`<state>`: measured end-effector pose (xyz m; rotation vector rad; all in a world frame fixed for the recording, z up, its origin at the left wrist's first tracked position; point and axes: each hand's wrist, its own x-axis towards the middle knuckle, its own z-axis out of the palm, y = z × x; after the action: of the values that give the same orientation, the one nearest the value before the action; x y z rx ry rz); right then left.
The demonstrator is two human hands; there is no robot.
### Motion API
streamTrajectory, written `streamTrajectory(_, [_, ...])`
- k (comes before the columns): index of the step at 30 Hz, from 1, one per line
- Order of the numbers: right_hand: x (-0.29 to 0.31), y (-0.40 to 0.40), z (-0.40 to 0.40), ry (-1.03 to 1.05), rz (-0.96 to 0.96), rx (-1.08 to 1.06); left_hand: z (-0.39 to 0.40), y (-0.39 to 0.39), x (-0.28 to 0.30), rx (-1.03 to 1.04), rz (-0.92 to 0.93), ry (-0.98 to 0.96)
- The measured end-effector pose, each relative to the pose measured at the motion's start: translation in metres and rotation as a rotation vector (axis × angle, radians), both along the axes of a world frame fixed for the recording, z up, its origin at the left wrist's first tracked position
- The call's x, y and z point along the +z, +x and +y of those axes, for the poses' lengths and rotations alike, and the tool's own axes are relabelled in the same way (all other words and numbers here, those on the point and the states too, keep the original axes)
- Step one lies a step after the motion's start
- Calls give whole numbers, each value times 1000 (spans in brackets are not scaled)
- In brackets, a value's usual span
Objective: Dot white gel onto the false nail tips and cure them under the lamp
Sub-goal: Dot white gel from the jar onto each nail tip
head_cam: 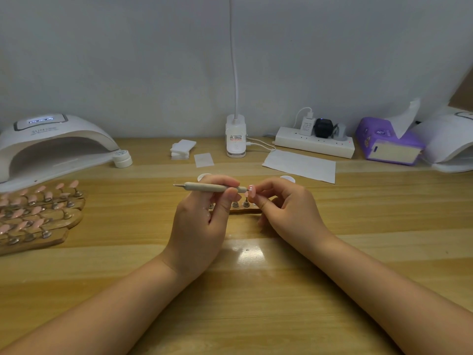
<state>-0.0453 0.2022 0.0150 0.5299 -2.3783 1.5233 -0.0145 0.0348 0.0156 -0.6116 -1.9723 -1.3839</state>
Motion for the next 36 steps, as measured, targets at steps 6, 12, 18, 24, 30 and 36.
streamTrajectory(6, [0, 0, 0, -3, 8, -6, 1, 0, 1, -6, -16, 10])
streamTrajectory(12, [1, 0, 0, 3, 0, -9, 0, 1, 0, -5, -14, 1])
streamTrajectory(18, [2, 2, 0, 0, -9, -15, 1, 2, 1, -1, -6, 46])
streamTrajectory(24, [4, 3, -1, -6, -26, -13, -1, 3, 3, 24, 19, 72])
streamTrajectory(30, [5, 4, -1, -18, -22, -11, 0, 1, 1, -2, 2, 38])
streamTrajectory(36, [5, 5, -1, -32, -13, 6, 0, 1, 1, 0, 26, 5])
